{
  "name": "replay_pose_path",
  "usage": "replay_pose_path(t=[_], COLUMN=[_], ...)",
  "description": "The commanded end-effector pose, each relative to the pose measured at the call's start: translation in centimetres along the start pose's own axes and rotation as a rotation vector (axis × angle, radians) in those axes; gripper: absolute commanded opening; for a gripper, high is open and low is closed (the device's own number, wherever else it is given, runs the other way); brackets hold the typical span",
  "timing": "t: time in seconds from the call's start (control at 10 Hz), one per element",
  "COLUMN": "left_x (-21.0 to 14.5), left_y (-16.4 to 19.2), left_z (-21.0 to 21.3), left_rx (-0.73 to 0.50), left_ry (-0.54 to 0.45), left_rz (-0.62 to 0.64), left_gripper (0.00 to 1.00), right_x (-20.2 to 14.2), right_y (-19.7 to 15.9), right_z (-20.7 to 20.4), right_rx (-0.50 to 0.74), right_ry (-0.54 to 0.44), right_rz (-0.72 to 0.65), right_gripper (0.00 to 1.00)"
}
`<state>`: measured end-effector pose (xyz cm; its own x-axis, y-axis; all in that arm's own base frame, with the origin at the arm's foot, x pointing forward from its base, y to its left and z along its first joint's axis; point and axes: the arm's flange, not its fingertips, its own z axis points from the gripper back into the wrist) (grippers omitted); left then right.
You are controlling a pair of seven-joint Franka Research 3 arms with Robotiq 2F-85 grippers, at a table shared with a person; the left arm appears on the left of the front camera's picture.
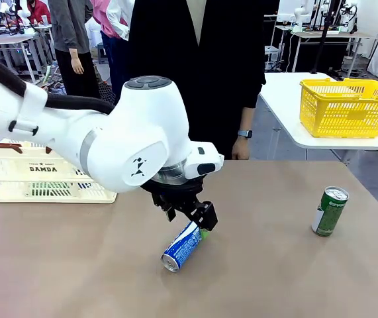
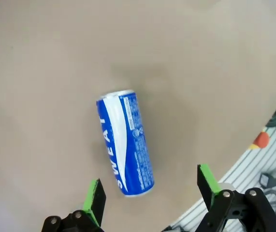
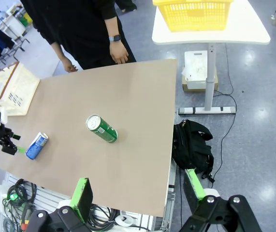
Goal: Place the drinks into the Shopping basket.
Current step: Pick up one drink and place it into the Shopping basket.
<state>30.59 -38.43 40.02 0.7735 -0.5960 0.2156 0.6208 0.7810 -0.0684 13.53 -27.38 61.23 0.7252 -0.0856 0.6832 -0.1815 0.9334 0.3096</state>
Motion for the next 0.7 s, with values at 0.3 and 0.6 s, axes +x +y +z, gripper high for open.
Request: replay_pose_path(t=[0.3,0.6], left_x=[0.1,0.7], left_y=[0.6,1.4], left_z=[-0.9,-4.6], left_rx=[0.021,0.077], left_ry=[0.021,0.016], left_rz=[-0.011,-0.057], left_gripper=[1.0,1.0], right_x=[0.1,0.1], right_y=[-0.1,-0.1], right_z=[0.4,0.4], right_rx=[-0.018,-0.018], right_ry=[0.011,0.011], right_rz=[-0.019,-0.019], right_gripper=[1.0,1.0])
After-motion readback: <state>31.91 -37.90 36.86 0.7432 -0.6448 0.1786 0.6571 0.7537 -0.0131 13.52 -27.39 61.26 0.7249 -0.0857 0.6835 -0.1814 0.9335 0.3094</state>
